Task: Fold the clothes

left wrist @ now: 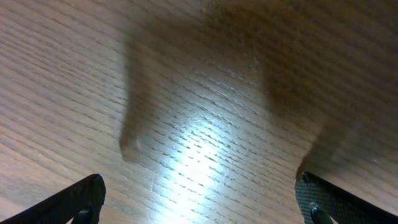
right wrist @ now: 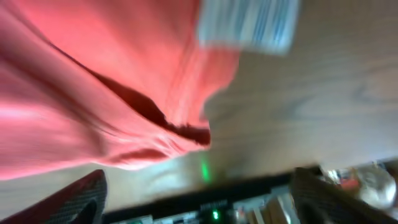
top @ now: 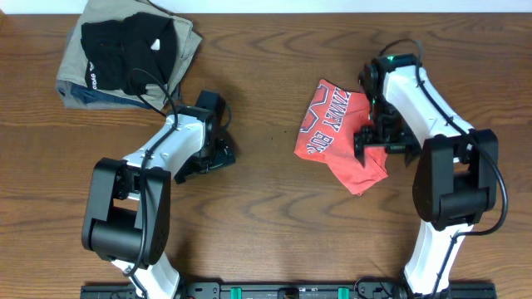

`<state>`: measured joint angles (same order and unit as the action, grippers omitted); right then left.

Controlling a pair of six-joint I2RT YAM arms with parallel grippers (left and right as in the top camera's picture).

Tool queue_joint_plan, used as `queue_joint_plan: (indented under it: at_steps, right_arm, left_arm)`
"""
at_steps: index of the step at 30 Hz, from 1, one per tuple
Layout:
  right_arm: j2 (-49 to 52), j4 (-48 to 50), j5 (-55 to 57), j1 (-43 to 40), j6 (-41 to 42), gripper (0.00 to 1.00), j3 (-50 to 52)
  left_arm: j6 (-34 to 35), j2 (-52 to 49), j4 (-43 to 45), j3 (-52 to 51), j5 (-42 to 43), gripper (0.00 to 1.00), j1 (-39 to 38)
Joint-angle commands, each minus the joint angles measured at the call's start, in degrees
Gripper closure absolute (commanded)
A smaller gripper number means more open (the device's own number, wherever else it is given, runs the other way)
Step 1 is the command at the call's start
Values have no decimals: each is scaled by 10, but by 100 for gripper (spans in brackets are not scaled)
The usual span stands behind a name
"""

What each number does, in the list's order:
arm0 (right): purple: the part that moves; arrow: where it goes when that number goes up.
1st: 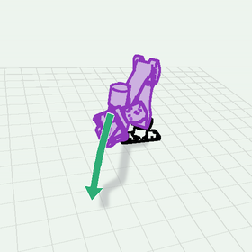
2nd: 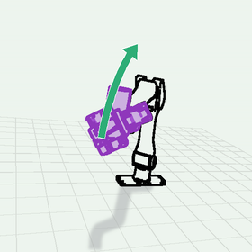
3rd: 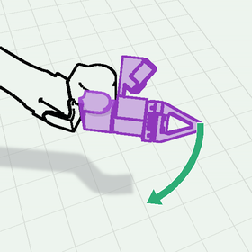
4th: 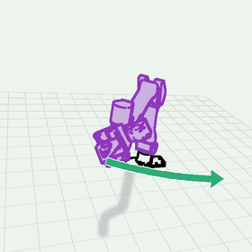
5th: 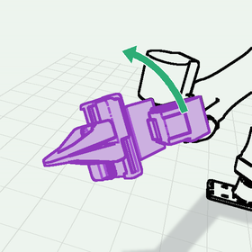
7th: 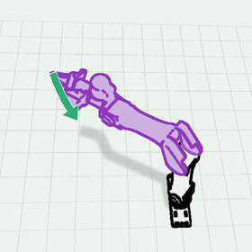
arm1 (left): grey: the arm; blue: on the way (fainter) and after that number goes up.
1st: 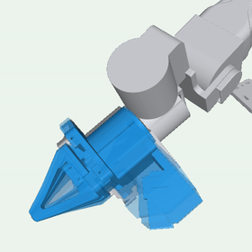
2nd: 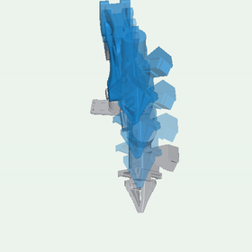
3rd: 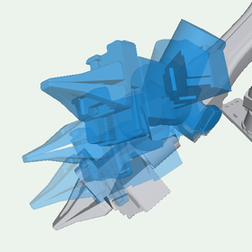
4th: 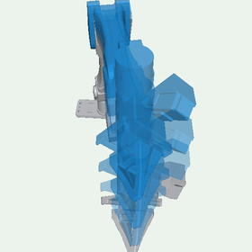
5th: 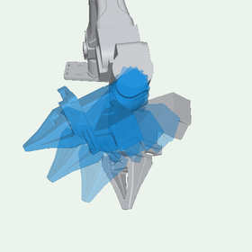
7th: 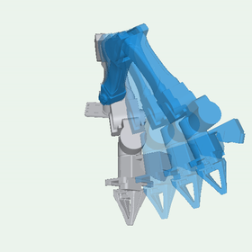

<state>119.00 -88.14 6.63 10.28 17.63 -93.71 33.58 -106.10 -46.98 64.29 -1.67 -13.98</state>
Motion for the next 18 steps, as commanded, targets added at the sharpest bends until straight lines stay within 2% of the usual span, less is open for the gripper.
queue_joint_plan:
  at_steps: [1, 5, 7, 8, 9, 10, 11, 12, 13, 14, 15, 16, 18]
  right_arm:
    - [-39, 22, 4, -6, 8, 1, -39]
    - [-50, 76, 3, -22, 8, 1, -46]
    - [-50, 95, -10, -38, 5, 1, -44]
    - [-49, 103, -17, -45, 5, 3, -42]
    - [-49, 112, -27, -56, 0, 18, -41]
    - [-49, 117, -35, -64, -5, 28, -40]
    - [-49, 123, -46, -74, -10, 47, -40]
    - [-49, 126, -52, -82, -10, 57, -40]
    - [-49, 128, -57, -89, -10, 71, -40]
    - [-49, 130, -62, -98, -10, 80, -40]
    - [-49, 130, -65, -104, -10, 89, -40]
    - [-49, 132, -69, -112, -10, 95, -40]
    - [-49, 139, -76, -124, -10, 99, -40]
  left_arm:
    - [-69, -5, 9, -3, 79, 2, 0]
    - [-160, 4, 41, -1, 217, 2, -12]
    - [-171, 18, 46, 3, 231, 2, -27]
    - [-178, 27, 50, 5, 230, 2, -37]
    - [-181, 41, 57, 5, 226, 0, -49]
    - [-181, 49, 63, 5, 224, 8, -56]
    - [-181, 62, 73, 5, 220, 32, -66]
    - [-181, 75, 85, 5, 220, 50, -76]
    - [-176, 85, 97, 5, 220, 64, -85]
    - [-170, 96, 110, 5, 220, 78, -94]
    - [-164, 104, 124, 5, 221, 86, -104]
    - [-158, 109, 138, 5, 221, 90, -115]
    - [-151, 111, 162, 5, 223, 94, -133]
